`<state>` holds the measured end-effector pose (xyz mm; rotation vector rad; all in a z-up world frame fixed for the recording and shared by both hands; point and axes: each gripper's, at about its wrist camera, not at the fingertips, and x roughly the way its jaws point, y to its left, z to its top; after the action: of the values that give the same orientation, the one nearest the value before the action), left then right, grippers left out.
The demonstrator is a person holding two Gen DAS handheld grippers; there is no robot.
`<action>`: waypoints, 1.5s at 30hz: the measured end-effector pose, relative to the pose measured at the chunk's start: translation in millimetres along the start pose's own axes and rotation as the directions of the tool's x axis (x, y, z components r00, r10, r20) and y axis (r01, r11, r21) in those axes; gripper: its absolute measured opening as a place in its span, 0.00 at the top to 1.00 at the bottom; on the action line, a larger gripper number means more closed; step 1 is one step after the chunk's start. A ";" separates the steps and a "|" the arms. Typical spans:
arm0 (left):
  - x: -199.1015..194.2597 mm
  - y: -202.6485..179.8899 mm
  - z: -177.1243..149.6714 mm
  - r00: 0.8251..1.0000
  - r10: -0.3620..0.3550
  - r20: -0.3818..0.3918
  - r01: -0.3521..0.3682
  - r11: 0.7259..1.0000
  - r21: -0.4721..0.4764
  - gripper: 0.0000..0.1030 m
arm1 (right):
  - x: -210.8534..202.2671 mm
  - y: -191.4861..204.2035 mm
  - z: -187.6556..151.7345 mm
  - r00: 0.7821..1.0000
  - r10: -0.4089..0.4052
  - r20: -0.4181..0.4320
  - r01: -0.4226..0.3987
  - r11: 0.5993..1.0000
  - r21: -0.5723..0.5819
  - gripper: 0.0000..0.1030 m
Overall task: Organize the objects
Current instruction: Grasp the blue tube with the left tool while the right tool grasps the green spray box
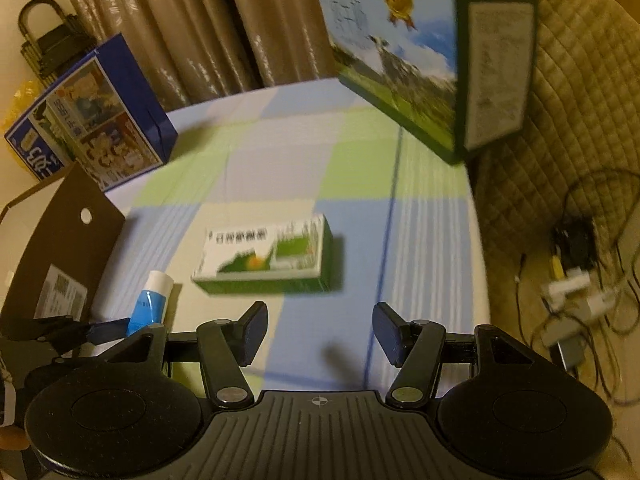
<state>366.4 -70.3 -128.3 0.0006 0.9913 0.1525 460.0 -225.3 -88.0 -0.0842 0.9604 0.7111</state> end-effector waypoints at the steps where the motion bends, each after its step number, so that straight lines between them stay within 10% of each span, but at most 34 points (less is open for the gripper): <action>1: 2.7 3.0 3.5 1.000 0.006 0.000 -0.006 1.000 -0.005 0.63 | 4.5 0.6 4.9 1.000 0.005 0.010 -0.005 1.000 -0.007 0.46; 10: 19.8 17.3 24.4 1.000 0.008 -0.013 -0.009 0.999 -0.037 0.63 | 55.0 7.8 48.2 0.996 0.066 0.060 -0.061 0.995 -0.080 0.62; 21: 18.4 26.9 22.1 0.999 -0.030 -0.033 0.027 0.997 -0.071 0.62 | 70.5 6.0 33.1 0.986 0.133 -0.099 -0.132 0.991 0.020 0.62; 27: 18.5 28.3 21.6 0.998 -0.042 -0.043 0.039 0.996 -0.076 0.62 | 48.5 18.9 22.0 0.990 0.130 -0.051 -0.127 0.991 0.047 0.52; 36: 22.6 29.3 27.8 0.997 -0.042 -0.062 0.037 0.996 -0.081 0.62 | 76.7 69.3 17.2 0.992 -0.051 -0.112 0.022 0.969 -0.245 0.46; 45: 18.2 26.9 22.0 0.996 -0.041 -0.079 0.037 0.998 -0.057 0.63 | 72.2 55.2 -7.4 0.993 -0.061 -0.102 0.042 0.983 -0.180 0.48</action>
<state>391.1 -39.9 -129.5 -0.0757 1.0657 0.1448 448.8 -148.0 -135.2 -0.3059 0.9924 0.7490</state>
